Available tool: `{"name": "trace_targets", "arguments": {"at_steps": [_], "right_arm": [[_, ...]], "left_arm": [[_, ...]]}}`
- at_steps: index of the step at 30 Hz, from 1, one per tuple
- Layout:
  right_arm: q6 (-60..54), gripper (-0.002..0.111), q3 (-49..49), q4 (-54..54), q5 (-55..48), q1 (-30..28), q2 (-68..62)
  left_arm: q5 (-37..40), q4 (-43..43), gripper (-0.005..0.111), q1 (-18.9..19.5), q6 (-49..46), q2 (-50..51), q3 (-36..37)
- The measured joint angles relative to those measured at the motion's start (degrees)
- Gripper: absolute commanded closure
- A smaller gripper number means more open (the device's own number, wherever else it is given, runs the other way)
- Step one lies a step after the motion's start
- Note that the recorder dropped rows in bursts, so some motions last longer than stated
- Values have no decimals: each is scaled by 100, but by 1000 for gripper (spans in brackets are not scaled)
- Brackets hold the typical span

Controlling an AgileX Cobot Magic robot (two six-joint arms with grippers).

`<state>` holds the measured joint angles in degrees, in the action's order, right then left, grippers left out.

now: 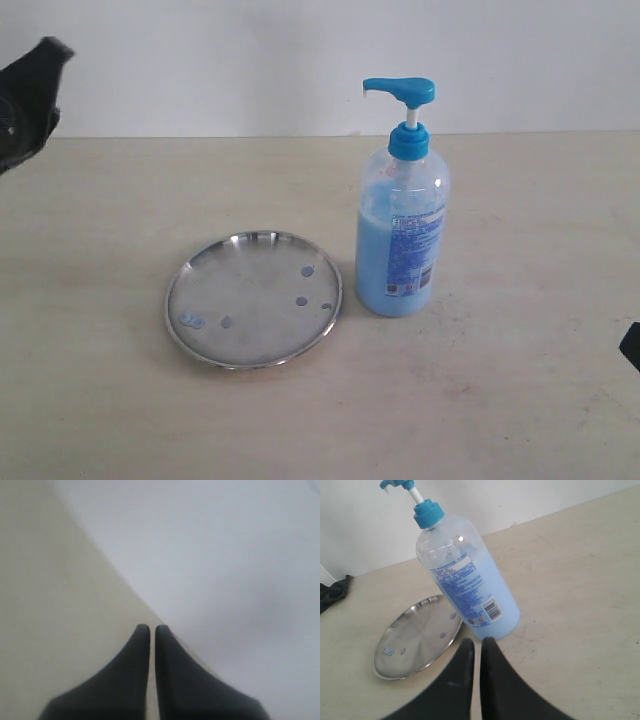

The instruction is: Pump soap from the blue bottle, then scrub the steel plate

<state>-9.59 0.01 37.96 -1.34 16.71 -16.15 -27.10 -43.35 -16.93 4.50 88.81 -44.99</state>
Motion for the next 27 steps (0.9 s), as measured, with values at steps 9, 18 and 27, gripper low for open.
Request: {"name": "trace_targets", "arguments": {"at_steps": [9, 18, 27], "right_arm": [[0, 107, 0, 0, 0, 0, 0], [0, 107, 0, 0, 0, 0, 0], [0, 107, 0, 0, 0, 0, 0]], "left_arm": [[2562, 5214, 103, 20, 641, 39, -624], [8049, 3780, 103, 40, -1604, 723, -2535], [9633, 1599, 103, 40, -2389, 3342, -4797]]}}
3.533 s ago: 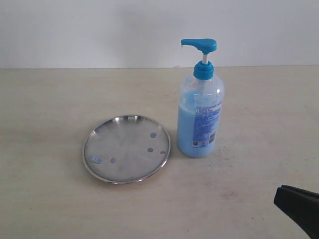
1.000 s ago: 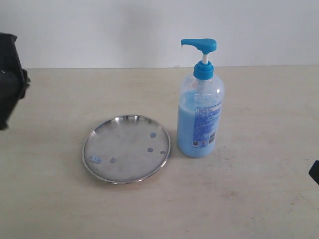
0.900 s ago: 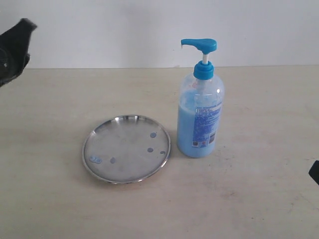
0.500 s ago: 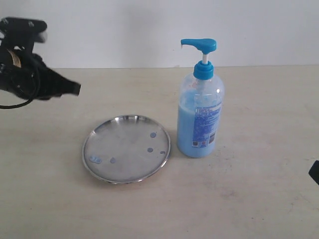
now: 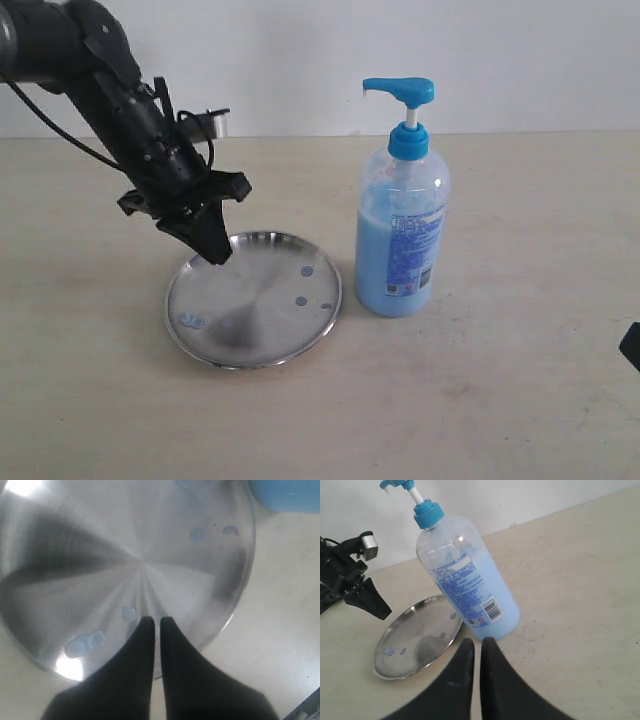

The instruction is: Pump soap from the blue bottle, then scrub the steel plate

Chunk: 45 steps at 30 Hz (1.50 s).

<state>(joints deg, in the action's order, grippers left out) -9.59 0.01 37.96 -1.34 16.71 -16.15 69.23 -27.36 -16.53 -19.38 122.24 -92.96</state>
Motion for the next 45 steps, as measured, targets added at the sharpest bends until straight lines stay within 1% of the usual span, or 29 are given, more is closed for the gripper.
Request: {"name": "trace_targets", "arguments": {"at_steps": [3, 5, 6, 8, 10, 12, 13, 14, 16, 17, 18, 19, 20, 21, 22, 25, 26, 27, 29, 31, 33, 34, 36, 37, 39, 40, 42, 43, 45], "right_arm": [[0, 107, 0, 0, 0, 0, 0], [0, 107, 0, 0, 0, 0, 0], [0, 107, 0, 0, 0, 0, 0], [0, 107, 0, 0, 0, 0, 0], [0, 107, 0, 0, 0, 0, 0], [0, 107, 0, 0, 0, 0, 0], [0, 107, 0, 0, 0, 0, 0], [0, 107, 0, 0, 0, 0, 0], [0, 107, 0, 0, 0, 0, 0], [0, 107, 0, 0, 0, 0, 0], [0, 107, 0, 0, 0, 0, 0], [0, 107, 0, 0, 0, 0, 0], [0, 107, 0, 0, 0, 0, 0], [0, 107, 0, 0, 0, 0, 0], [0, 107, 0, 0, 0, 0, 0], [0, 107, 0, 0, 0, 0, 15], [0, 107, 0, 0, 0, 0, 51], [0, 107, 0, 0, 0, 0, 79], [0, 107, 0, 0, 0, 0, 190], [0, 107, 0, 0, 0, 0, 284], [0, 107, 0, 0, 0, 0, 360], [0, 107, 0, 0, 0, 0, 381], [8, 107, 0, 0, 0, 0, 444], [22, 107, 0, 0, 0, 0, 488], [22, 107, 0, 0, 0, 0, 547], [22, 107, 0, 0, 0, 0, 573], [22, 107, 0, 0, 0, 0, 602], [22, 107, 0, 0, 0, 0, 616], [22, 107, 0, 0, 0, 0, 625]], "left_arm": [[33, -122, 103, 0, -14, 182, -212], [-7, 22, 103, -85, -380, 171, -362], [4, 428, 103, -171, -543, 171, -420], [28, 1519, 103, -300, -346, 157, -470], [56, 2647, 103, -341, 288, 91, -480], [-83, 3123, 103, -317, 791, -1, -524], [-323, 3048, 103, -282, 886, -51, -547], [-566, 2736, 103, -279, 862, -80, -575], [-1055, 1411, 103, -279, 276, -90, -611], [-1068, 790, 103, -279, -113, -62, -619], [-882, 85, 103, -290, -588, -4, -623], [-572, -416, 103, -317, -966, 54, -623], [-333, -628, 103, -343, -1175, 106, -623], [-169, -661, 103, -368, -1280, 121, -610], [-81, -423, 103, -378, -1232, 131, -597], [-18, 1112, 103, -378, -384, 131, -588], [-219, 1492, 103, -365, -71, 135, -571], [-533, 1642, 103, -340, 94, 158, -561], [-1221, 1473, 103, -304, 86, 225, -561], [-1379, 728, 103, -291, -465, 364, -561], [-879, 40, 103, -302, -1246, 529, -561], [-507, -80, 103, -316, -1561, 620, -561], [-125, 35, 103, -355, -1818, 723, -525], [-38, 247, 103, -364, -1819, 739, -525], [-79, 618, 103, -354, -1602, 752, -525], [-251, 693, 103, -354, -1451, 752, -525], [-605, 465, 103, -336, -1377, 752, -525], [-663, 231, 103, -336, -1515, 752, -525], [-422, 3, 103, -336, -2052, 752, -525]]}}
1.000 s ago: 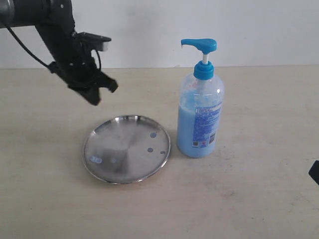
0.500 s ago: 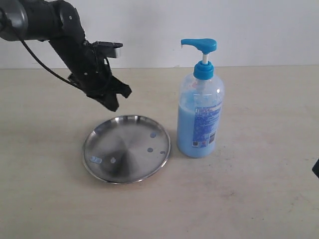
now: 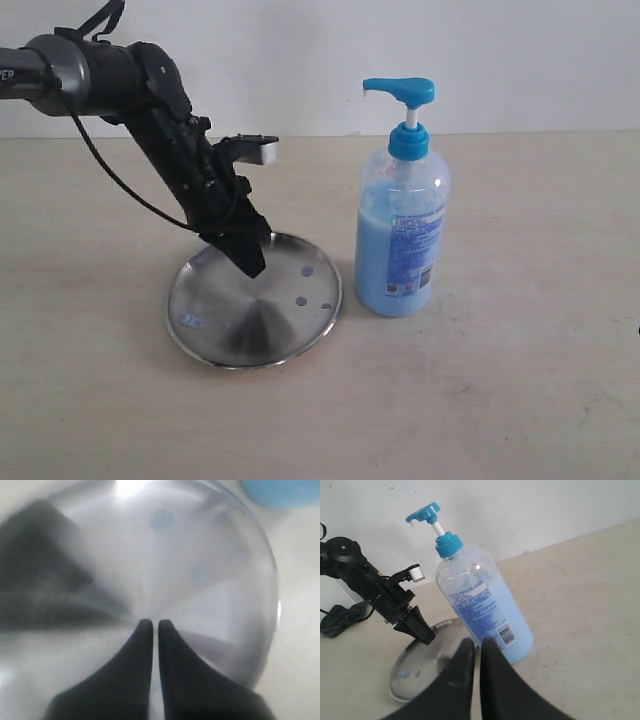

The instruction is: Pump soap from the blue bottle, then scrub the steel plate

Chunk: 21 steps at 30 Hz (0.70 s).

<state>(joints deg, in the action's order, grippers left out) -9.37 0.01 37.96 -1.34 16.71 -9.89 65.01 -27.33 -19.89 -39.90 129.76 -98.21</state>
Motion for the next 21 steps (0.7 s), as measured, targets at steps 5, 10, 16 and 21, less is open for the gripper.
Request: {"name": "trace_targets", "arguments": {"at_steps": [5, 10, 16, 21], "right_arm": [[0, 107, 0, 0, 0, 0, 0], [0, 107, 0, 0, 0, 0, 0], [0, 107, 0, 0, 0, 0, 0], [0, 107, 0, 0, 0, 0, 0]], "left_arm": [[280, 1029, 103, -24, -306, -41, 0], [-1076, 107, 103, 2, -88, -58, -10], [248, 219, 103, -17, -1091, -58, -10], [-622, 394, 103, 6, -515, -58, -10]]}}
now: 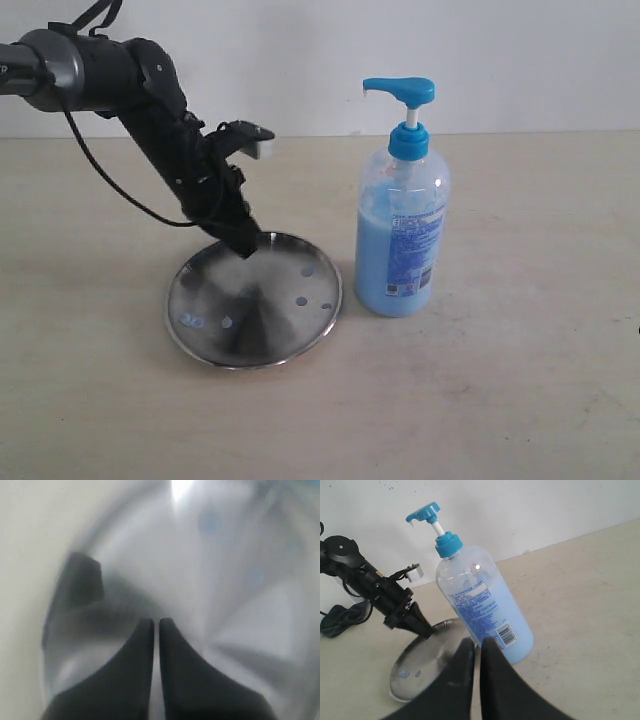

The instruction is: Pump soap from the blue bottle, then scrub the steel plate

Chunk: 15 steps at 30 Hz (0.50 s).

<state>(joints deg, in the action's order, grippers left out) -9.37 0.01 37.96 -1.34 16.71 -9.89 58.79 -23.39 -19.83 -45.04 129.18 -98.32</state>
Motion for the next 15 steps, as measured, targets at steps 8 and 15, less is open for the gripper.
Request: {"name": "trace_targets", "arguments": {"at_steps": [8, 15], "right_arm": [[0, 107, 0, 0, 0, 0, 0], [0, 107, 0, 0, 0, 0, 0]], "left_arm": [[808, -748, 103, -5, -977, 0, 0], [101, 215, 103, 169, -194, 0, 0]]}}
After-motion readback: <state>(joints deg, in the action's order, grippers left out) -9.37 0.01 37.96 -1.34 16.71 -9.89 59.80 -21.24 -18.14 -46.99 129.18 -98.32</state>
